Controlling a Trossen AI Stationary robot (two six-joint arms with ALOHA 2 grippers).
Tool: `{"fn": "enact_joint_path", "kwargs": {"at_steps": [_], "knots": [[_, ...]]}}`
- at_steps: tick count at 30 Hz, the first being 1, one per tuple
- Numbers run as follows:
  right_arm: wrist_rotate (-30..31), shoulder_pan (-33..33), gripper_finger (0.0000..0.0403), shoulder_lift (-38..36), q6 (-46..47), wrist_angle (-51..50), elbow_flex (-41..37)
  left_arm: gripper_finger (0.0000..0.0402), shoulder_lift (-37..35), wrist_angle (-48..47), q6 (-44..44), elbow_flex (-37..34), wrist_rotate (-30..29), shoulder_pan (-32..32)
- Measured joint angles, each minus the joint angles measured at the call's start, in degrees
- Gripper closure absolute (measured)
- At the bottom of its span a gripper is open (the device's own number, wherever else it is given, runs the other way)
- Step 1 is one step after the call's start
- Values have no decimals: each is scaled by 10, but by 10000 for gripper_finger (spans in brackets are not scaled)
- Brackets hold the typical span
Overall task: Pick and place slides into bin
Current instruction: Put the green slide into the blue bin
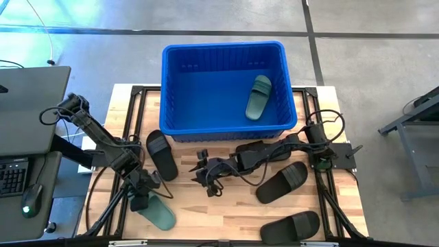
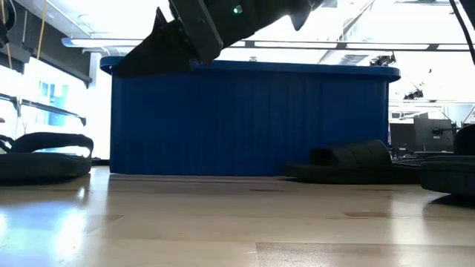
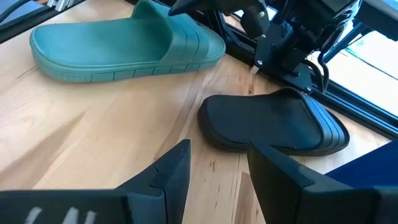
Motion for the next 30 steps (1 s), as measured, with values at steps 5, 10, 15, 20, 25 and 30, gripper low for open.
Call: {"fn": "enact_joint_path", "kwargs": {"at_steps": [5, 10, 15, 20, 25, 30], "knots": [[-3, -3, 254, 0, 0, 0, 0, 273, 5, -65, 1, 0, -2, 0], [-3, -3, 251, 0, -12, 0, 0, 273, 29, -132, 7, 0, -28, 0], [-3, -3, 252, 0, -15, 0, 0, 273, 53, -95, 45, 0, -91, 0], [-3, -3, 252, 0, -15, 0, 0, 273, 72, -13, 83, 0, -146, 0], [-3, -6, 253, 0, -17, 0, 0, 273, 72, 30, 115, 0, -214, 13], [-1, -9, 253, 0, -17, 0, 0, 273, 72, 17, 183, 0, -216, 61]]}}
